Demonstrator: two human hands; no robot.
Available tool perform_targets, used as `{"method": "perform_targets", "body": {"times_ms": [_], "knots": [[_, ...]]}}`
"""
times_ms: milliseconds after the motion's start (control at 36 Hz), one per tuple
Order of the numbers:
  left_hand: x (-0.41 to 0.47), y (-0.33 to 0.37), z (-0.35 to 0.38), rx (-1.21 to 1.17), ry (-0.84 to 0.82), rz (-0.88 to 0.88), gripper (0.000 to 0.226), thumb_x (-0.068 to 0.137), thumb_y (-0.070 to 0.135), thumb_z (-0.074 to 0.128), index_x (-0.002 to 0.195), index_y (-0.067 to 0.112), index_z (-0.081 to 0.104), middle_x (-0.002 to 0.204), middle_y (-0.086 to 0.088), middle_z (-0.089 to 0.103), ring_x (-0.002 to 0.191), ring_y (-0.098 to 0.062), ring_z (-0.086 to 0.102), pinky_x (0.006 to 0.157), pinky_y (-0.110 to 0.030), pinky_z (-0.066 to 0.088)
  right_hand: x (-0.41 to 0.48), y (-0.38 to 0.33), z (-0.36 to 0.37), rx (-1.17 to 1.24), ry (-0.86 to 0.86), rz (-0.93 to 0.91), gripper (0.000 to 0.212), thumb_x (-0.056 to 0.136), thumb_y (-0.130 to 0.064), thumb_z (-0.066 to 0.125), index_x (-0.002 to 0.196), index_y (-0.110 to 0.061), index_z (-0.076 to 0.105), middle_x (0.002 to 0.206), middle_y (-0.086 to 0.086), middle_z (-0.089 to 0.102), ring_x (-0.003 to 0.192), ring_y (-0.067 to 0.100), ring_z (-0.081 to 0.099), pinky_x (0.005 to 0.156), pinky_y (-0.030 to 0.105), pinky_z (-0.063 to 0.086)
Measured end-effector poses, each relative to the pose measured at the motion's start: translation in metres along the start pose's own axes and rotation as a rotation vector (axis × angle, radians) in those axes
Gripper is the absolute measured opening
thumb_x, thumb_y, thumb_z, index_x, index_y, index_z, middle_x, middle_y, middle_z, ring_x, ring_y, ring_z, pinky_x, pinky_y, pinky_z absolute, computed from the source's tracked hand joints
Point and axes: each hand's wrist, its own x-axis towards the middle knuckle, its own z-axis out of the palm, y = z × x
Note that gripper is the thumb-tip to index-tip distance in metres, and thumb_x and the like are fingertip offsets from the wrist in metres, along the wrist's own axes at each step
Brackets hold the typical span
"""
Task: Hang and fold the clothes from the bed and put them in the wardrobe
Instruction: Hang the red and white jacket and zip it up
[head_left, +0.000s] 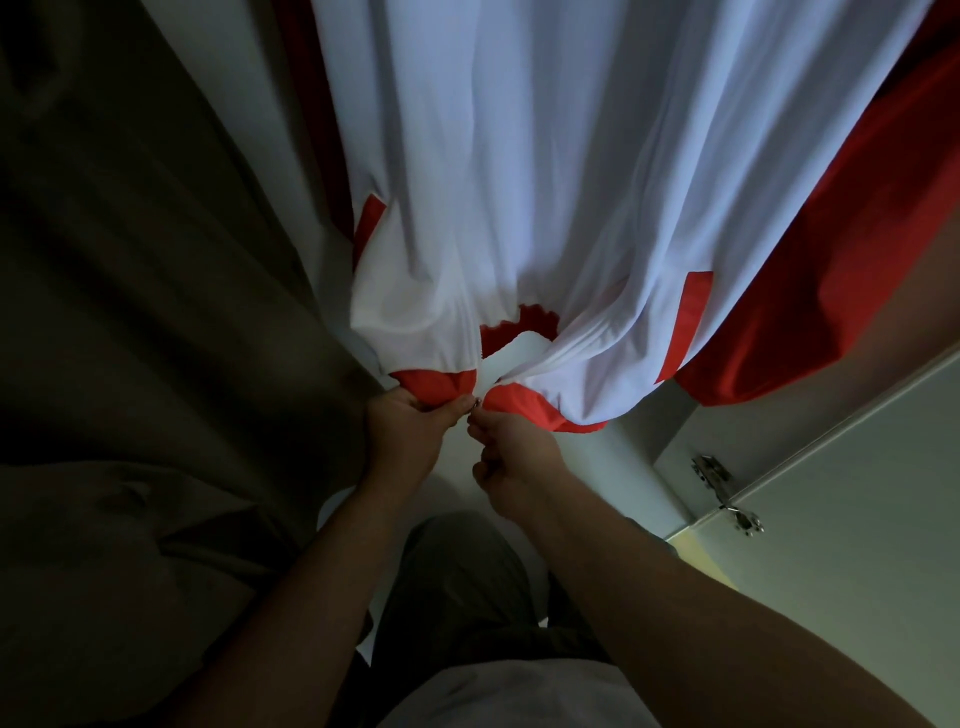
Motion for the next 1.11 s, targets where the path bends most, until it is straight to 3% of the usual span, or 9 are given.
{"method": "perform_targets", "body": {"times_ms": [56,194,250,333,556,722,861,972,1111], "knots": [[0.000,0.000,0.000,0.003,-0.005,0.006,0.031,0.067,0.037,0.089,0.068,0.022,0.061,0.066,0.013,0.067,0.056,-0.001,0.066,0.057,-0.021,0.051,0.001,-0.001,0.001,-0.002,0.003,0.001,0.017,0.089,-0.012,0.071,0.106,-0.009,0.068,0.089,0.004,0.071,0.056,0.010,0.040,0.059,0.025,0.044],[-0.001,0.002,-0.001,-0.022,-0.027,-0.010,0.030,0.068,0.036,0.088,0.068,0.027,0.060,0.061,0.018,0.065,0.059,0.007,0.065,0.054,-0.014,0.046,0.003,-0.002,-0.001,-0.012,0.006,0.006,0.021,0.087,-0.013,0.074,0.106,-0.008,0.067,0.084,0.003,0.070,0.052,0.009,0.036,0.048,0.021,0.038],[-0.001,0.003,-0.002,-0.037,-0.037,-0.011,0.029,0.069,0.037,0.088,0.069,0.029,0.060,0.060,0.024,0.066,0.060,0.009,0.065,0.049,-0.006,0.042,0.004,-0.002,-0.002,-0.027,0.007,0.012,0.024,0.086,-0.014,0.075,0.107,-0.009,0.067,0.084,0.003,0.070,0.053,0.009,0.036,0.047,0.021,0.039],[-0.002,0.003,-0.003,-0.080,-0.053,-0.016,0.027,0.070,0.036,0.087,0.072,0.030,0.062,0.066,0.034,0.066,0.063,0.008,0.067,0.048,-0.005,0.043,0.004,-0.003,-0.002,-0.030,0.007,0.020,0.024,0.085,-0.014,0.076,0.107,-0.009,0.068,0.082,0.002,0.069,0.054,0.009,0.038,0.047,0.022,0.039],[0.001,-0.005,-0.007,-0.038,-0.171,0.048,0.022,0.079,0.022,0.082,0.070,0.017,0.063,0.060,0.010,0.067,0.053,-0.006,0.065,0.057,-0.023,0.047,0.010,-0.004,-0.005,0.007,0.019,0.051,0.017,0.085,-0.009,0.074,0.101,-0.008,0.068,0.074,0.002,0.066,0.049,0.008,0.036,0.044,0.019,0.037],[0.007,-0.006,-0.012,0.043,-0.249,0.125,0.016,0.083,0.019,0.080,0.080,0.021,0.064,0.069,0.009,0.069,0.069,0.002,0.068,0.058,-0.010,0.046,0.012,-0.001,-0.005,-0.009,-0.007,0.052,0.020,0.085,-0.008,0.073,0.105,-0.009,0.066,0.084,0.004,0.066,0.056,0.009,0.038,0.048,0.022,0.037],[0.014,-0.011,-0.016,0.072,-0.329,0.154,0.015,0.081,0.019,0.081,0.086,0.021,0.067,0.078,0.012,0.072,0.078,0.004,0.069,0.060,-0.007,0.050,0.014,-0.004,-0.006,0.000,-0.002,0.057,0.028,0.082,-0.002,0.073,0.107,-0.008,0.062,0.088,0.006,0.066,0.056,0.009,0.041,0.048,0.022,0.039],[0.018,-0.010,-0.015,0.150,-0.374,0.165,0.021,0.081,0.017,0.081,0.097,0.011,0.071,0.090,0.005,0.073,0.083,0.003,0.068,0.073,-0.019,0.051,0.017,-0.003,-0.011,-0.051,-0.019,0.040,0.023,0.083,0.000,0.071,0.104,-0.007,0.062,0.075,0.005,0.065,0.052,0.009,0.038,0.045,0.022,0.036],[0.013,-0.014,-0.011,0.174,-0.443,0.104,0.015,0.090,0.016,0.073,0.099,0.005,0.070,0.093,-0.007,0.072,0.095,-0.019,0.069,0.091,-0.048,0.056,0.021,-0.004,-0.019,-0.400,-0.133,-0.025,0.010,0.087,-0.011,0.071,0.097,-0.008,0.069,0.061,-0.001,0.058,0.045,0.008,0.036,0.047,0.021,0.030]]}}
